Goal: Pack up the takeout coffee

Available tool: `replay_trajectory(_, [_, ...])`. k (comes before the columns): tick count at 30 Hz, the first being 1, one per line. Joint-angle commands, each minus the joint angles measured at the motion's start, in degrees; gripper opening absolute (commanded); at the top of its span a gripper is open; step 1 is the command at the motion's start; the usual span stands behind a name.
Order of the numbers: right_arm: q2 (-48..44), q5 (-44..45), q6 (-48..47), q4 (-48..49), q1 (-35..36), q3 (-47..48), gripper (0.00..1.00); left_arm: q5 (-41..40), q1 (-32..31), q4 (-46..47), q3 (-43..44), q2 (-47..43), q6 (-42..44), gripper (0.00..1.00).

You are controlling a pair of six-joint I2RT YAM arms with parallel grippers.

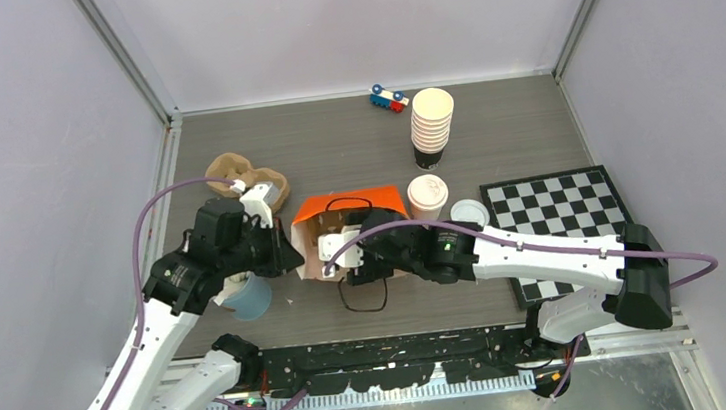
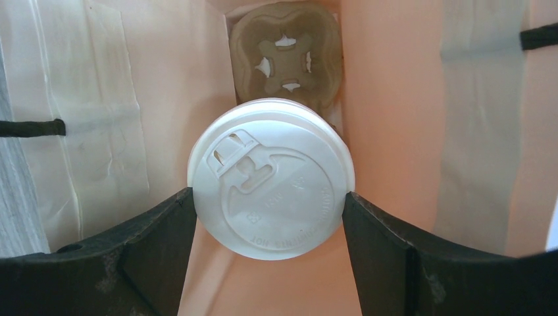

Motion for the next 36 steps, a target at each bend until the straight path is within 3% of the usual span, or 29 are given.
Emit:
replay_trajectory(1, [-1.13,0.51,-6.93,2.75,0.24,-1.05,0.73,2.65,0.32,1.61,0.95,-0.01,3.57,0.00])
replay_trajectory(21, [2.67,-0.91,-16.62,3.76,-1.27,-0.85,0.74,4.77,0.30,2.05,-1.97,-2.47,4.38,0.00])
replay_trajectory(36, [1.90,-3.31,-17.77,2.40,-1.71,-0.92,0.73,5.64,0.30,2.57,-1.18,-2.33,4.54,0.00])
